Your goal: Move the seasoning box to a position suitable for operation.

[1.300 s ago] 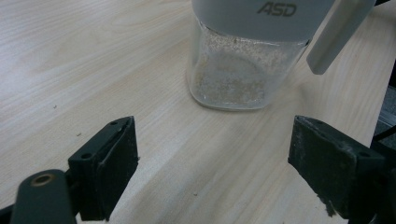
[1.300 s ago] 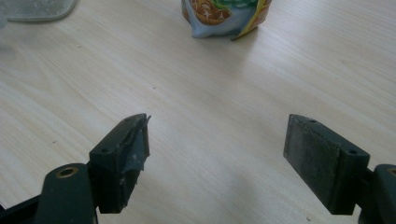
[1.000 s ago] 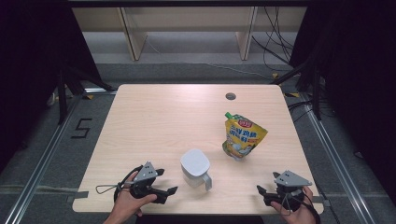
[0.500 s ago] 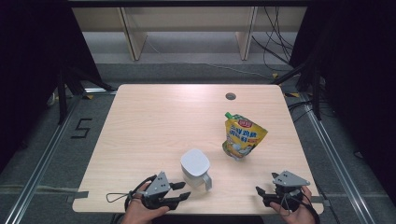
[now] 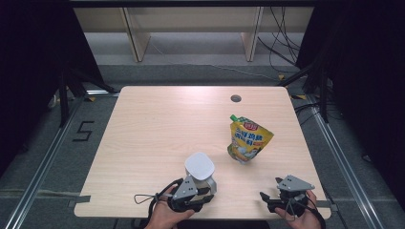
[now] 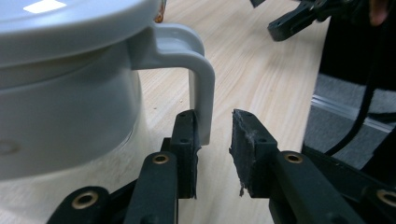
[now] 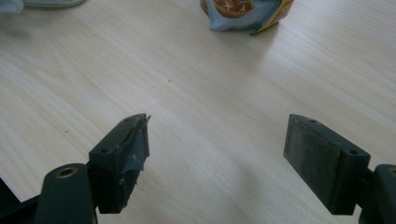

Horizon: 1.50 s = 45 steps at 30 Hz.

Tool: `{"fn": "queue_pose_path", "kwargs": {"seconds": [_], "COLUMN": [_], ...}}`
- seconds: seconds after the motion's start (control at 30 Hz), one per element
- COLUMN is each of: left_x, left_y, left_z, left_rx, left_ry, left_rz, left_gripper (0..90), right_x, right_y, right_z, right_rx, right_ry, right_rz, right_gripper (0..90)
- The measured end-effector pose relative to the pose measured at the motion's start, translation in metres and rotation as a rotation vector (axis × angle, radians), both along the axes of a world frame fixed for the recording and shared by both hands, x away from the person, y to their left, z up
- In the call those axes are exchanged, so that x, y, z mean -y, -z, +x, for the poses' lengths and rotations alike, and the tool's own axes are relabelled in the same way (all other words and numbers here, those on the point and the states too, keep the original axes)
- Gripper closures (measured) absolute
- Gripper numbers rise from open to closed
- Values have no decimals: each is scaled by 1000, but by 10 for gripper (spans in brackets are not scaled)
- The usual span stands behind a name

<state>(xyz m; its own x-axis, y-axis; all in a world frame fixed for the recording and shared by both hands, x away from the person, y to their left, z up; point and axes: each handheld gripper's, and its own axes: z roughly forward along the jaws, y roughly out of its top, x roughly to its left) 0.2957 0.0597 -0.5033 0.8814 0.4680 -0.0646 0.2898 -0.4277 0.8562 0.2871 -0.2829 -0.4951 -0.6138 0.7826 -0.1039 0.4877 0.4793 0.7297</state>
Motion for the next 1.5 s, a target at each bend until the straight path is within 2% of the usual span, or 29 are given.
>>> {"fn": "queue_pose_path", "kwargs": {"seconds": [0.03, 0.07, 0.13, 0.23, 0.27, 0.3, 0.33, 0.4, 0.53, 0.57, 0.6, 0.63, 0.7, 0.73, 0.8, 0.87, 0.93, 0.97, 1.0, 1.03, 1.1, 1.13, 1.17, 1.2, 1.37, 1.4, 1.43, 1.47, 1.5], "left_x": [2, 4, 6, 7, 6, 6, 5, 3, -7, -10, -14, -17, -25, -30, -38, -44, -50, -52, -55, -57, -62, -65, -66, -67, -77, -78, -80, -80, -82], "left_y": [0, 1, 0, 0, 1, 1, 1, 1, -2, -2, -3, -3, -4, -4, -4, -4, -5, -4, -4, -5, -5, -5, -5, -5, -3, -3, -3, -3, -5], "left_z": [0, 1, 4, 7, 8, 7, 8, 9, 12, 11, 12, 13, 14, 14, 15, 16, 17, 18, 19, 19, 21, 23, 23, 22, 26, 27, 28, 27, 28], "left_rx": [16, 21, 15, 37, 20, 27, 14, 9, -2, -9, -13, -21, -28, -16, -15, -18, -4, -8, -1, -16, -24, -13, -28, -23, -25, -20, -13, -20, -2], "left_ry": [-4, -3, 1, 2, 10, 3, 17, 22, 38, 45, 50, 63, 65, 69, 67, 53, 51, 51, 50, 50, 53, 55, 52, 36, 27, 19, 17, -1, 1], "left_rz": [16, 4, 12, 40, 28, 18, 26, 8, 19, 9, 23, 12, 2, 9, 21, 14, 28, 20, 22, 19, 25, 41, 24, 26, 44, 33, 53, 29, 39], "left_gripper": [696, 697, 707, 767, 769, 772, 774, 780, 794, 797, 801, 804, 810, 811, 814, 818, 822, 823, 825, 827, 829, 829, 830, 831, 831, 832, 833, 835, 839], "right_x": [0, -1, -1, -2, -2, -2, -3, -3, -3, -3, -3, -3, -3, -3, -4, -4, -6, -6, -6, -5, -5, -5, -5, -6, -6, -6, -6, -6, -6], "right_y": [-1, 0, 1, 2, 2, 2, 1, 2, 2, 2, 2, 3, 3, 3, 4, 4, 4, 3, 4, 4, 4, 4, 4, 5, 4, 4, 4, 4, 4], "right_z": [0, 0, 0, 1, 1, 1, 0, 0, 0, 0, 0, 1, 0, 1, 0, 0, -1, -2, -1, 0, -1, 0, 0, 0, 0, 0, 0, 0, 0], "right_rx": [-13, -16, -12, -11, -13, -17, -29, -21, -14, -14, -23, -18, -40, -26, -32, -32, -45, -63, -41, -32, -39, -36, -31, -34, -27, -30, -30, -31, -31], "right_ry": [8, 5, -5, -11, -13, -18, -10, -18, -17, -17, -13, -15, -1, -10, -10, -21, -8, 0, -11, -20, -21, -25, -28, -24, -31, -31, -31, -31, -32], "right_rz": [3, 3, 0, -9, -11, -15, -15, -18, -15, -19, -17, -13, -8, -17, -14, -21, -10, -7, -12, -20, -21, -25, -27, -21, -25, -23, -24, -24, -21], "right_gripper": [231, 231, 230, 230, 230, 230, 230, 231, 232, 232, 233, 233, 233, 232, 233, 233, 233, 233, 233, 233, 233, 233, 233, 233, 233, 233, 233, 233, 233]}}
